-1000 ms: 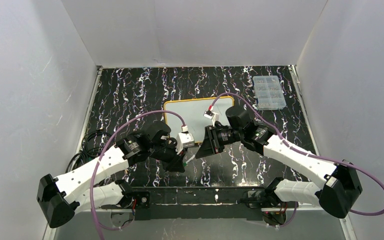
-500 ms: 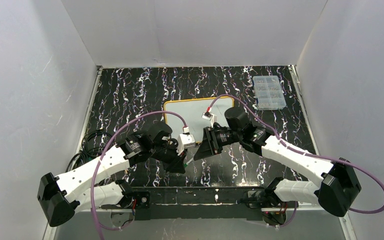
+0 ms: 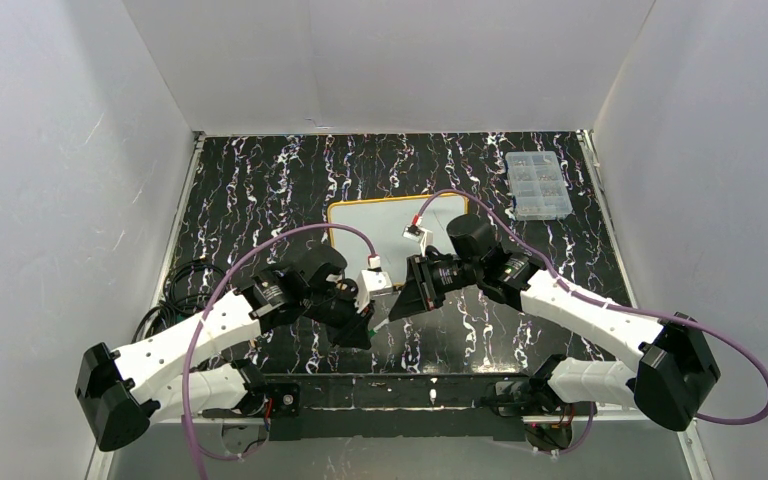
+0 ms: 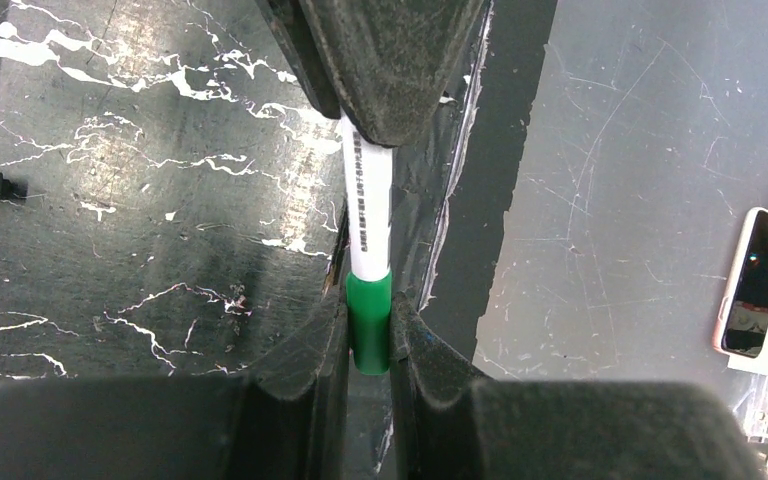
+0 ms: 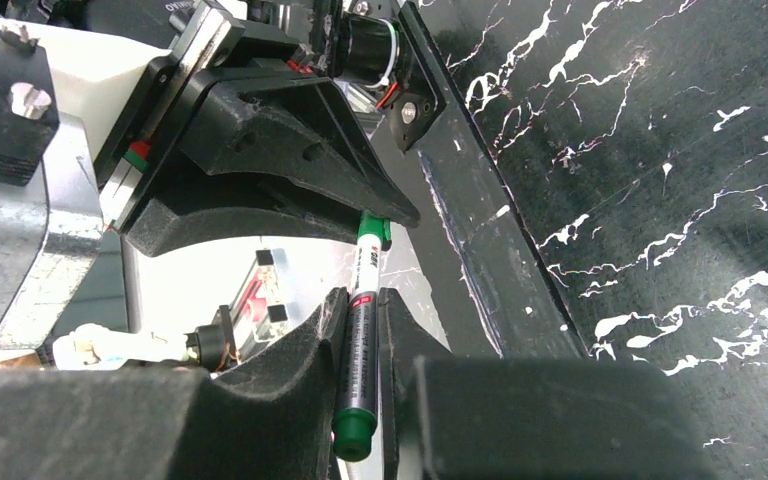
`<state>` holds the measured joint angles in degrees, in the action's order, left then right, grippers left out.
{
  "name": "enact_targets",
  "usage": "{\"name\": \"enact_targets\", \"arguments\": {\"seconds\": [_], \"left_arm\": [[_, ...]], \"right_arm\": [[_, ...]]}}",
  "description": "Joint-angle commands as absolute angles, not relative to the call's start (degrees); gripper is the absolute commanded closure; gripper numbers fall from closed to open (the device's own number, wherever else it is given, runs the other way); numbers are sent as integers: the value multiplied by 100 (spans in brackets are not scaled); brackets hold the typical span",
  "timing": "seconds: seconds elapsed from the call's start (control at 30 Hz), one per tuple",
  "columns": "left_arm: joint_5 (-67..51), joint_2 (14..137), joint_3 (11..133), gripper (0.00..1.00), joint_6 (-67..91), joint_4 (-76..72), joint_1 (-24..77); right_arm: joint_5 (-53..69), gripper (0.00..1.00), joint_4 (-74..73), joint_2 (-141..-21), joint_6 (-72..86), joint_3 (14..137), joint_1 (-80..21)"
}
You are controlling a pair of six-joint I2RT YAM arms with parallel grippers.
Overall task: Write a sentence on the whiteboard
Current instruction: Open the whiteboard marker at the center of the board.
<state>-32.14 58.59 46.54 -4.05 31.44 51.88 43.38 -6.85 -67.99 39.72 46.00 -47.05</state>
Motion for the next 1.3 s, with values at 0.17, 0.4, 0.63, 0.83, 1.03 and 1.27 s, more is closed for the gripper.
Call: {"name": "enact_targets", "arguments": {"seconds": [0.17, 0.4, 0.63, 0.83, 1.03, 1.27], "left_arm": [[-2783, 5907, 4662, 100, -473, 3228, 5210], [-2356, 5702, 4555, 100, -478, 3165, 5226], [-2021, 5421, 4480, 100, -488, 3105, 5320], [-1942, 5305, 4457, 100, -494, 3085, 5326], [-1725, 5174, 4452, 100, -446, 3114, 5326], [-969, 4750, 4463, 100, 274, 3100, 5333]], "right_arm": [[4047, 99, -1641, -6431, 2998, 5313, -4755], [3869, 99, -2899, -6328, 2183, 6120, -4564], [4335, 99, -3290, -6174, 1955, 6444, -4163], [4582, 99, -3618, -6111, 1832, 6721, -3977], [4157, 99, -4292, -6147, 1493, 7040, -3911], [3282, 99, -4407, -6005, 1429, 6966, -3911]]}}
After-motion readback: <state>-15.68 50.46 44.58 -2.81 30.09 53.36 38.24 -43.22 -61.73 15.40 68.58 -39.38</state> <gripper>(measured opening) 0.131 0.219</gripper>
